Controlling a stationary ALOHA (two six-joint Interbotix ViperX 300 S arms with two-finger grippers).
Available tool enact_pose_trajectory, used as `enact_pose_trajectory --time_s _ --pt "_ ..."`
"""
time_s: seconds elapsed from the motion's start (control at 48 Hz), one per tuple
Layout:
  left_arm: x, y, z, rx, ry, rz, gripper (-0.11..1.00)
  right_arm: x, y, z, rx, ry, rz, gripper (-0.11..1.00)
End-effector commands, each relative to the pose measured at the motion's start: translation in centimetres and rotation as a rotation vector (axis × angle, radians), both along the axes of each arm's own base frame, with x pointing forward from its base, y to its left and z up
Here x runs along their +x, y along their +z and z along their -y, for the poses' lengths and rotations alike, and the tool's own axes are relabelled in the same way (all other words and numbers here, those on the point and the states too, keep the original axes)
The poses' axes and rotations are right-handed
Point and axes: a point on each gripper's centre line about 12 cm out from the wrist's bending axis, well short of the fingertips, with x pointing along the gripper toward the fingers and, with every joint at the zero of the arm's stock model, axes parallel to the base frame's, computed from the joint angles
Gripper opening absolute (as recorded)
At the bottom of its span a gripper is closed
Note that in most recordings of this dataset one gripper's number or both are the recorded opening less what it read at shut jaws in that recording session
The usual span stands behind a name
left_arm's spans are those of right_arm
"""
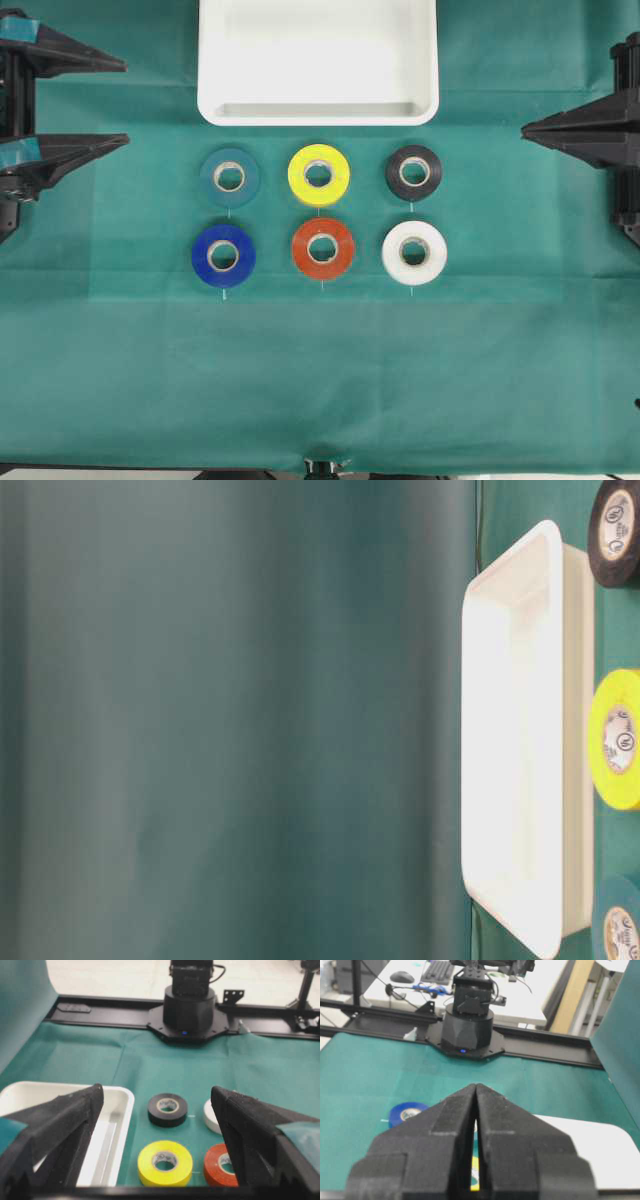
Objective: Place the tape from the fixed location into the white case.
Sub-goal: 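Lift the left arm and swing it over the tray toward the black tape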
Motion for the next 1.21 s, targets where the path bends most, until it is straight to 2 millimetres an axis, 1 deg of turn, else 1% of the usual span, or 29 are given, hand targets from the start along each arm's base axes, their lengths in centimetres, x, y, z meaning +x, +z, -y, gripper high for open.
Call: enact_pose_trajectory --time_s 0.0,0.146,0.334,0.605,0.688,0.938,1.188 --pt "1.1 0.9 -0.3 -0.001 0.008 0.009 1.00 0.3 1.1 0.0 0.002 0.002 0.025 0.00" --pt "3.3 1.3 -0.6 0.006 0.013 -0.018 1.00 0.3 1.1 0.0 0.002 0.002 0.025 0.00" --pt "7.0 2.2 -1.0 0.007 0.016 -0.030 1.00 0.3 1.1 0.0 0.002 0.002 0.021 0.00" --pt "13.3 2.8 -1.7 0.006 0.016 -0.059 1.00 0.4 1.0 0.0 0.002 0.002 0.015 0.00" --pt "15.2 3.3 -1.7 0.007 0.013 -0.056 1.00 0.4 1.0 -0.1 0.002 0.003 0.014 0.00" --pt "19.5 4.6 -1.9 0.012 0.006 -0.044 1.00 0.4 1.0 -0.1 0.002 0.003 0.015 0.00" --pt "23.2 4.9 -2.2 0.010 0.004 -0.067 1.00 0.4 0.8 -0.1 0.002 0.003 0.009 0.00"
